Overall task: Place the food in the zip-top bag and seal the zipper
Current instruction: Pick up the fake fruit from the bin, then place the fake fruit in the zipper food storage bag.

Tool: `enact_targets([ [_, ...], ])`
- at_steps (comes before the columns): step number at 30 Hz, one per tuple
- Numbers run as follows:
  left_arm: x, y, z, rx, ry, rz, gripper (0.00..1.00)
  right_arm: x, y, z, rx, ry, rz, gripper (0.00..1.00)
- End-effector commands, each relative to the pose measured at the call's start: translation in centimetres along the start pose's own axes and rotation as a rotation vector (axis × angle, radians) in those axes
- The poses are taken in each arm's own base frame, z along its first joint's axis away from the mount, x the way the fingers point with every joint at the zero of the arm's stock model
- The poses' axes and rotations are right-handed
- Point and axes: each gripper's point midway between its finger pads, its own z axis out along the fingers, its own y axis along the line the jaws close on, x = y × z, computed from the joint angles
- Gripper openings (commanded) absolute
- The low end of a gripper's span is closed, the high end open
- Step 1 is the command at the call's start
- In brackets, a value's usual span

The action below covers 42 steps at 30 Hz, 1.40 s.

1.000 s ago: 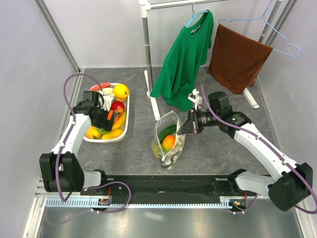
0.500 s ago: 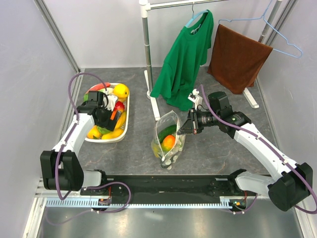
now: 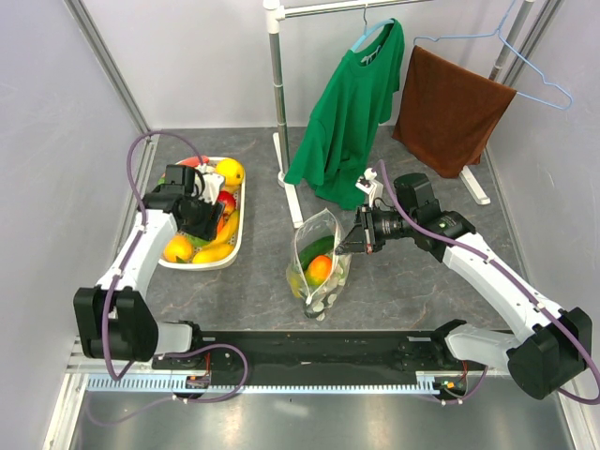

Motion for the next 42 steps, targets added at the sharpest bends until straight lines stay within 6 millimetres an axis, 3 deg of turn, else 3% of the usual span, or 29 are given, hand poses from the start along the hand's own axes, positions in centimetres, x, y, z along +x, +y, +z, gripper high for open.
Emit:
enact_targets([
  [1, -4.4, -1.9, -5.3, 0.063, -0.169, 0.038, 0.56, -0.6, 0.5, 0.1, -0.023, -0.017, -0.037, 0.0],
  [3, -6.0, -4.0, -6.9, 0.127, -0.222, 0.065, 0.57, -0.5, 0.5, 0.1, -0.024, -0.015, -0.034, 0.0],
  [4, -7.7, -4.5, -8.7, 0.144, -0.276, 0.075, 0.57, -0.6, 0.5, 0.1, -0.025, -0.016, -0.035, 0.0],
  [6, -9.5, -8.0, -11.1, 0.262, -0.334, 0.11, 0.59, -0.5, 0.4, 0.1, -0.022, -0.015, -0.031, 0.0],
  [7, -11.2, -9.8, -13.4, 0.311, -0.397, 0.143, 0.59, -0.5, 0.4, 0.2, -0.021, -0.013, -0.031, 0.0],
  [10, -13.2, -14.3, -17.5, 0.485, -0.482, 0.187, 0.6, -0.6, 0.4, 0.2, -0.02, -0.014, -0.028, 0.0],
  [11, -13.3, -17.1, -18.7, 0.579, -0.497, 0.226, 0.61, -0.6, 0.3, 0.2, -0.02, -0.013, -0.027, 0.0],
  [13, -13.5, -20.6, -20.4, 0.673, -0.517, 0.289, 0.61, -0.6, 0.4, 0.2, -0.021, -0.013, -0.028, 0.0],
  [16, -12.9, -24.6, -20.2, 0.752, -0.481, 0.348, 0.61, -0.7, 0.4, 0.2, -0.023, -0.014, -0.03, 0.0],
  [22, -11.4, -29.2, -17.5, 0.798, -0.427, 0.426, 0.63, -0.8, 0.7, 0.0, -0.025, -0.02, -0.027, 0.0],
  [24, -11.1, -29.6, -16.0, 0.774, -0.406, 0.42, 0.63, -0.8, 0.8, 0.0, -0.029, -0.022, -0.026, 0.0],
  [28, -12.6, -30.1, -13.8, 0.72, -0.424, 0.39, 0.64, -0.8, 1.1, -0.2, -0.046, -0.021, -0.03, 0.0],
  [31, -13.3, -30.5, -12.8, 0.705, -0.414, 0.362, 0.73, -0.6, 1.1, -0.2, -0.052, -0.016, -0.022, 0.0],
  [33, -14.1, -29.5, -11.8, 0.626, -0.414, 0.341, 0.82, -0.6, 1.1, -0.2, -0.058, -0.014, -0.019, 0.0],
  [36, -15.0, -27.7, -12.8, 0.622, -0.445, 0.302, 1.0, -0.8, 1.3, -0.4, -0.062, -0.02, -0.023, 0.0],
  [40, -16.1, -24.1, -15.1, 0.663, -0.502, 0.202, 1.0, -0.6, 1.3, -0.5, -0.068, -0.02, -0.029, 0.0],
  [42, -15.3, -23.0, -16.0, 0.678, -0.505, 0.202, 1.0, -0.5, 1.2, -0.6, -0.066, -0.021, -0.033, 0.0],
])
